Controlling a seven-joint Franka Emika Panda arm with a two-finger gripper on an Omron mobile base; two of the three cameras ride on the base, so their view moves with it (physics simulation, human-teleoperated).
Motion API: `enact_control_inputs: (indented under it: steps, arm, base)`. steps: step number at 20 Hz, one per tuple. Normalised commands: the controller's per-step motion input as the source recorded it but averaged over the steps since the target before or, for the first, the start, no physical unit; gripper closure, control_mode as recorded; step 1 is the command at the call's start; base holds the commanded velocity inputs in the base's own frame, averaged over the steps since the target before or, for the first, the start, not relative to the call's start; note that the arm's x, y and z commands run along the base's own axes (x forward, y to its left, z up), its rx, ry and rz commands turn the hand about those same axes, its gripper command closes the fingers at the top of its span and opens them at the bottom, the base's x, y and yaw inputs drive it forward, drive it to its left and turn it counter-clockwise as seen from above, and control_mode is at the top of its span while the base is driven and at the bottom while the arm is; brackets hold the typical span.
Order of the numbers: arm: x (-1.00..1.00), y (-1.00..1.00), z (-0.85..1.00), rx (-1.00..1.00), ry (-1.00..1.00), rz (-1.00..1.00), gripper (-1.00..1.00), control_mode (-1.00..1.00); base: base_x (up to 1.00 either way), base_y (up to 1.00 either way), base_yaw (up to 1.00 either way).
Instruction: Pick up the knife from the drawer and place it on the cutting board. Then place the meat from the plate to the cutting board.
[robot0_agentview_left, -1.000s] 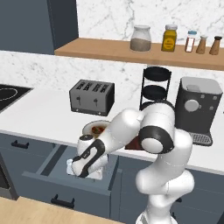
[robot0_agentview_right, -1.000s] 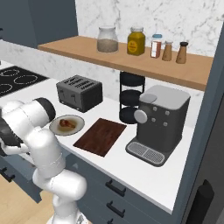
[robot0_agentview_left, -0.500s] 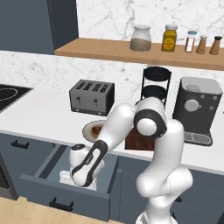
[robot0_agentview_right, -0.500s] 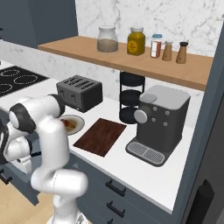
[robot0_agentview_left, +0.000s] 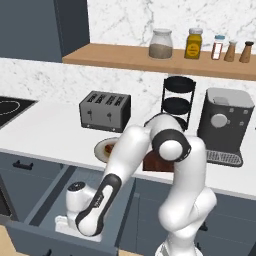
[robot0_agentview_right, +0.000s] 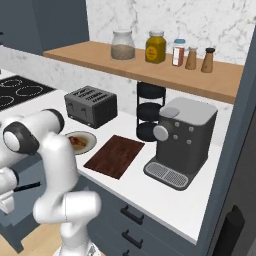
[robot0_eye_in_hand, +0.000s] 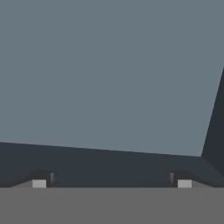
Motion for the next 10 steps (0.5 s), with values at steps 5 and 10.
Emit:
enact_control_inputs:
  steps: [5, 10]
  arm:
    - [-0.65, 0.2, 0.24, 0.01, 0.0, 0.0, -1.0, -1.0]
    - [0.72, -0.02, 0.47, 0.09, 0.0, -0.02, -1.0, -1.0]
  base:
    - [0.0, 0.0, 0.0]
    - [0.0, 0.0, 0.0]
